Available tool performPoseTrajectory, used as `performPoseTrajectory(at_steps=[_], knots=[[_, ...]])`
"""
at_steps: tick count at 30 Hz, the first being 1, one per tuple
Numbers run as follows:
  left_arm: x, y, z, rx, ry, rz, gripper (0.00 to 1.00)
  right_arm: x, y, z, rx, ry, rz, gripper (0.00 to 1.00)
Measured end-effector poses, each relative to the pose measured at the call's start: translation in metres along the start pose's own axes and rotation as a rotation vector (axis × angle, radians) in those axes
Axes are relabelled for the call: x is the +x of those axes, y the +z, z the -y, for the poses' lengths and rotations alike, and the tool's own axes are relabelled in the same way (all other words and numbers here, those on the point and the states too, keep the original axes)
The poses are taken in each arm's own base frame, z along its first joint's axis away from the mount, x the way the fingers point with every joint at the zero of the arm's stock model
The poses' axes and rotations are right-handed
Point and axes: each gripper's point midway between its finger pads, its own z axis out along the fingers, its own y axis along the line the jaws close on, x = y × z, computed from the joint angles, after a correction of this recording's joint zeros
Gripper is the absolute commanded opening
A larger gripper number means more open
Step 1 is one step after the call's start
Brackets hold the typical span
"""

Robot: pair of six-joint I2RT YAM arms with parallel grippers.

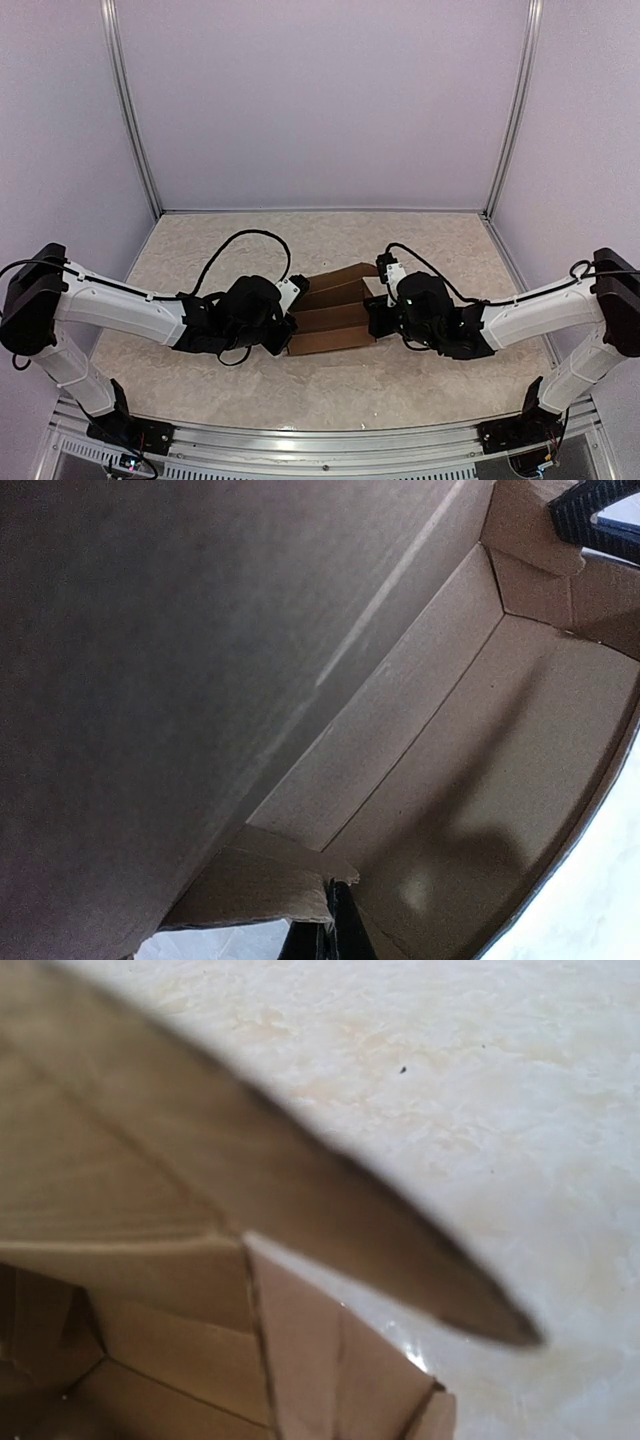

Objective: Fold the paper box

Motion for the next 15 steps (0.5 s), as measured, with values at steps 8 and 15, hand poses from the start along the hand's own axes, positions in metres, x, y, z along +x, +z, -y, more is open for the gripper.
performPoseTrajectory(at_steps=[8,15], knots=[[-0.001,-0.001,0.000,-0.010,0.003,0.003,0.00,0.023,-0.004,0.009,0.011,-0.002,-0.035,0.00],[-0.003,0.001,0.000,-0.033,0.002,0.003,0.00,0.034,-0.010,0.008,-0.021,0.049,-0.038,0.13]])
